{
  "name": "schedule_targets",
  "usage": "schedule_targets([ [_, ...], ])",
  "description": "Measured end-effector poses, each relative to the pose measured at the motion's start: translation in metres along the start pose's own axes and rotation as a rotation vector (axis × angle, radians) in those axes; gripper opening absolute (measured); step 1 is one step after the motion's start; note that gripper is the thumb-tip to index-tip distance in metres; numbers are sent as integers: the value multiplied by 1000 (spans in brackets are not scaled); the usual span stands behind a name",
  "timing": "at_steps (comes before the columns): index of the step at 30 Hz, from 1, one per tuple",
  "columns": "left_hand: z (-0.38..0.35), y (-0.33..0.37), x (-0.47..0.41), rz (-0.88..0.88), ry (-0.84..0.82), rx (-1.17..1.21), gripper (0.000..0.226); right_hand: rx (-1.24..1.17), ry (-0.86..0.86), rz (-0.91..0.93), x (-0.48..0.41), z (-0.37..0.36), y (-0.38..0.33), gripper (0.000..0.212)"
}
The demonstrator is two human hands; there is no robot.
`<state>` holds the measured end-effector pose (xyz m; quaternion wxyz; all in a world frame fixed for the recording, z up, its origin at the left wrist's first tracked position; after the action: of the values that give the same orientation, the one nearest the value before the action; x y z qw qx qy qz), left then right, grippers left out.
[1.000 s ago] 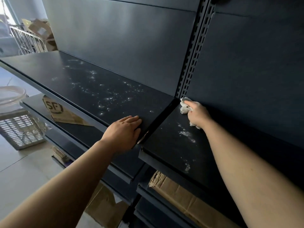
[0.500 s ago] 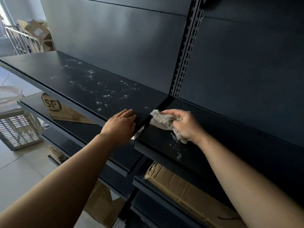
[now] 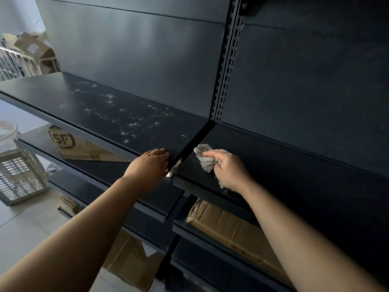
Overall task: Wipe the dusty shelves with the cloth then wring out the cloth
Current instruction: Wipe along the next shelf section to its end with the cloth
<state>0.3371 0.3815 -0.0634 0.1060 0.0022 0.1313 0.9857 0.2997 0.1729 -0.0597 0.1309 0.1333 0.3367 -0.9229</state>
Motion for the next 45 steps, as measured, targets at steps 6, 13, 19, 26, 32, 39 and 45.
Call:
schedule_targets([
  [6, 12, 0, 12, -79, -89, -56, 43, -286, 58, -55, 22, -5, -33, 50],
  [13, 8, -12, 14, -112, -137, -76, 50, 92, 329, -408, 64, 51, 20, 46],
  [19, 6, -18, 12, -151, -171, -138, 61, 75, 174, -247, 57, -9, -38, 43],
  [26, 12, -20, 8, -154, -187, -115, 65, -178, 117, -155, 44, -47, -85, 50],
  [32, 8, -24, 4, -170, -211, -133, 66, -120, 361, -259, 67, 3, -61, 45],
  [39, -5, -28, -2, -233, -210, -193, 60, 139, 255, -252, 74, -8, -50, 41],
  [45, -8, -30, -3, -260, -218, -247, 50, 71, 130, -161, 55, -41, -73, 40],
])
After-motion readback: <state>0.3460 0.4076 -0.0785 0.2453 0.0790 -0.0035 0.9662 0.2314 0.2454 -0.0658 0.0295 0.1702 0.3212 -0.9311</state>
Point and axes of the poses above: each hand's wrist, its own x-axis away from the middle knuckle, its own z-axis out of the back of the hand, y = z × x, the point moved 4 cm from there along -x, towards the middle knuckle, and after that the axes turned 13 degrees about z, right-handed, at the moved point
